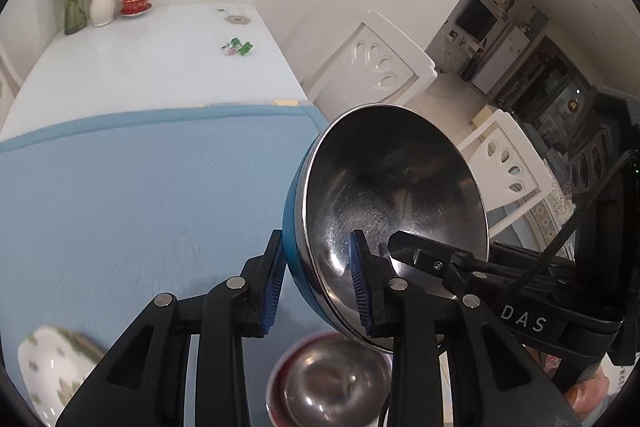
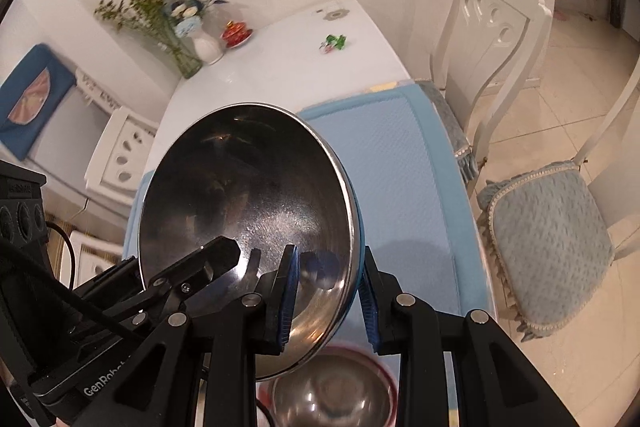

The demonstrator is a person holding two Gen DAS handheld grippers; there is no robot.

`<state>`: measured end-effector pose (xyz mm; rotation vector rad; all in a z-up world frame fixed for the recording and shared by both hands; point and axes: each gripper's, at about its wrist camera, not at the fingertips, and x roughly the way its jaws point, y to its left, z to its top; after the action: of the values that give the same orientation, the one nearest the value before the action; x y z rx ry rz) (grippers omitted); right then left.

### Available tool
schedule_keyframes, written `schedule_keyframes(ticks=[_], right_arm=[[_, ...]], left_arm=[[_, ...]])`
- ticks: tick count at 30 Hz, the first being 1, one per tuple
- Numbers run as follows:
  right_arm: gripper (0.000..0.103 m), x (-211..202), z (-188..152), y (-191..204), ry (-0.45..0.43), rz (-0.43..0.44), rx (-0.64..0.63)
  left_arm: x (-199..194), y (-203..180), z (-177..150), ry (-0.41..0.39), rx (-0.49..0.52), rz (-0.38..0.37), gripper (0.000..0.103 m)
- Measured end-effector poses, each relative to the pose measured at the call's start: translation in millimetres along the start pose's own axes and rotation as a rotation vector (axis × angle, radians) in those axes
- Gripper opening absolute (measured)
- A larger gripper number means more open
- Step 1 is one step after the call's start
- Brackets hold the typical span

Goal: Organize plates and bowls
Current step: 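Carry the blue steel bowl with the left tool over the nested bowls, then lower the blue bowl into the nested bowls and open the left tool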

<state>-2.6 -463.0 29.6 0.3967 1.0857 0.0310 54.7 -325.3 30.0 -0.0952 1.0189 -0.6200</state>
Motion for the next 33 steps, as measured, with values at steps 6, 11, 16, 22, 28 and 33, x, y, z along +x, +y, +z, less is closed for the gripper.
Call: schedule_keyframes(ticks=[6, 11, 16, 22, 28, 33], right_arm=[[0.028, -9.9, -46.3, -1.4, 0.061, 0.019, -0.018], [0.028, 2.7, -84.3, -13.3, 0.165, 0.025, -0.011], [0.028, 17.5, -108.6, -28.8, 0.248, 0.029, 0.029], [0.029, 27.3, -118.8, -38.9, 0.300, 0.019, 0.056], [0.029, 31.4, -122.6, -44.1, 0.324, 0.013, 0.077], [0.029, 34.5, -125.4, -48.4, 0.342, 0.010, 0.097]], left_arm=[[-14.0, -3.0, -40.4, 0.028, -0.032, -0.002, 0.027], [-7.9, -5.0, -73.1, 0.086, -0.055, -0.009, 0.027], [2.2, -7.7, -101.9, 0.134, -0.069, 0.010, 0.027], [13.5, -6.0, -118.4, 0.174, -0.095, 0.012, 0.027], [19.5, -6.7, -126.6, 0.196, -0.110, 0.009, 0.027], [28.9, -2.1, -129.1, 0.216, -0.134, 0.017, 0.028]])
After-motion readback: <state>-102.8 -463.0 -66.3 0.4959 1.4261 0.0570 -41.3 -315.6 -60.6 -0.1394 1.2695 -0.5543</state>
